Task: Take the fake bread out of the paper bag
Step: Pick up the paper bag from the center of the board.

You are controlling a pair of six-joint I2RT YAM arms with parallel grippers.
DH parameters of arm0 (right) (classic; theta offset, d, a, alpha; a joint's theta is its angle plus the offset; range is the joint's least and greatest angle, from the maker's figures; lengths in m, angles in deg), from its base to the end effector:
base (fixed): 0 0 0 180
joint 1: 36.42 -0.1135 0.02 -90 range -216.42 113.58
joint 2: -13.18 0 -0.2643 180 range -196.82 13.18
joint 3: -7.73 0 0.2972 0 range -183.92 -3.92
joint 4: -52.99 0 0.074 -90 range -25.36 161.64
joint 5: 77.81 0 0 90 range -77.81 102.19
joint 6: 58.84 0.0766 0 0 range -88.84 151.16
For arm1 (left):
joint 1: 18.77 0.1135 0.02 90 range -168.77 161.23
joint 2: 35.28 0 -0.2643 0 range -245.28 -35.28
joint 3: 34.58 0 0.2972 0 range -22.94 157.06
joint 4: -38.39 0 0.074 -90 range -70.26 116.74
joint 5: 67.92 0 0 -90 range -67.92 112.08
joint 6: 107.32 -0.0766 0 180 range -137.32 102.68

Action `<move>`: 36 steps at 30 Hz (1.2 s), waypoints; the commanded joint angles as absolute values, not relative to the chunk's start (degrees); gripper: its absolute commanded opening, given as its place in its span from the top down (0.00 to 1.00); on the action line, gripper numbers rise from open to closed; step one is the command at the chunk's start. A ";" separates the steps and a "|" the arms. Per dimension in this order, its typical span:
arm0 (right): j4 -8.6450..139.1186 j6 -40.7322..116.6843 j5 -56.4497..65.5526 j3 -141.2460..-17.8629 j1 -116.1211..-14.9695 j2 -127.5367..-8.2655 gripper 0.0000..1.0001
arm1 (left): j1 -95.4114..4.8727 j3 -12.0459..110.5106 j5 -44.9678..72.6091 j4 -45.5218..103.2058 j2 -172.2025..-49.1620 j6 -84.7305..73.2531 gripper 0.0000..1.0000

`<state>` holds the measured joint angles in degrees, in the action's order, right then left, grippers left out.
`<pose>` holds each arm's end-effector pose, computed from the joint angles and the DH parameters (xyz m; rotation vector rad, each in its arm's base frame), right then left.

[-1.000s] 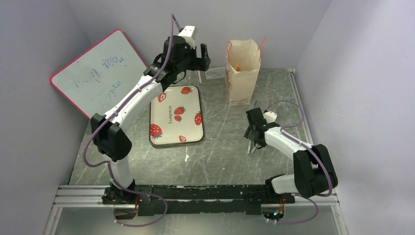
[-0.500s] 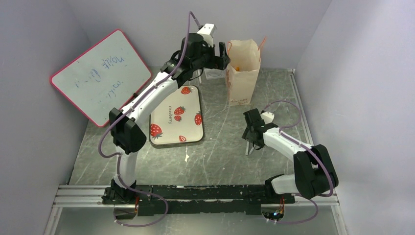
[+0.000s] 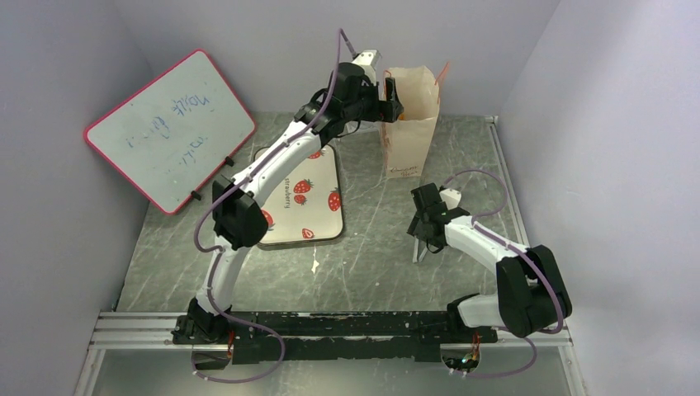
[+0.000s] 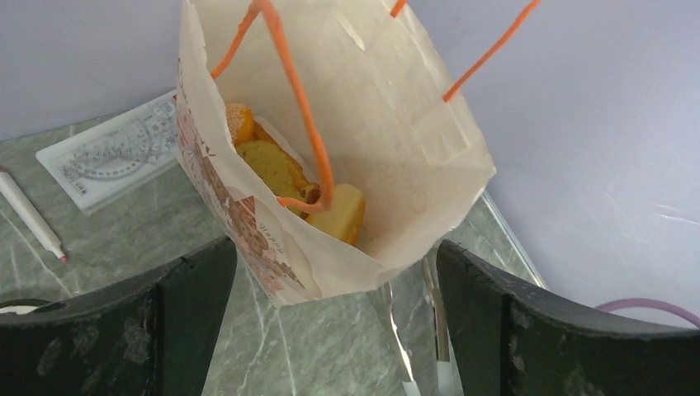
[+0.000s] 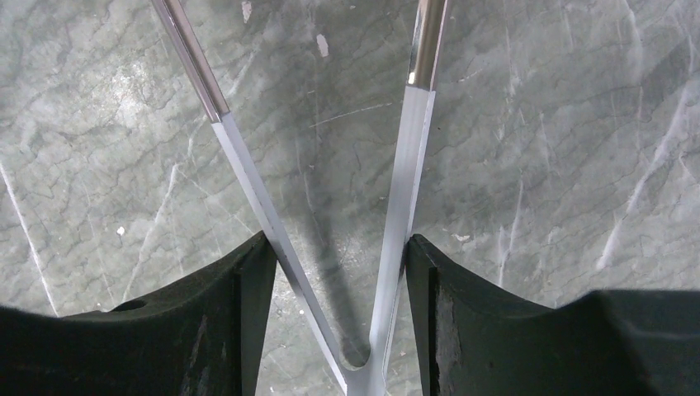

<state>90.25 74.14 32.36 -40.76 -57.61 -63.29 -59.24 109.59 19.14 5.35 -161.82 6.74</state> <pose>0.2722 0.0772 0.0985 0.5893 2.5261 -0.0884 0.4582 -0.3961 0.3759 0.3115 1.8971 -0.8233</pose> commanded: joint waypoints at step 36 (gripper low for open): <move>93.50 73.53 26.71 -40.38 -58.39 -66.58 0.31 | -59.96 111.21 24.54 15.98 -168.74 10.21 0.87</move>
<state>90.23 72.94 29.67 -41.33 -57.98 -64.73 -59.48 112.50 25.28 12.26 -171.87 11.46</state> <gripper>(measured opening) 0.671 0.205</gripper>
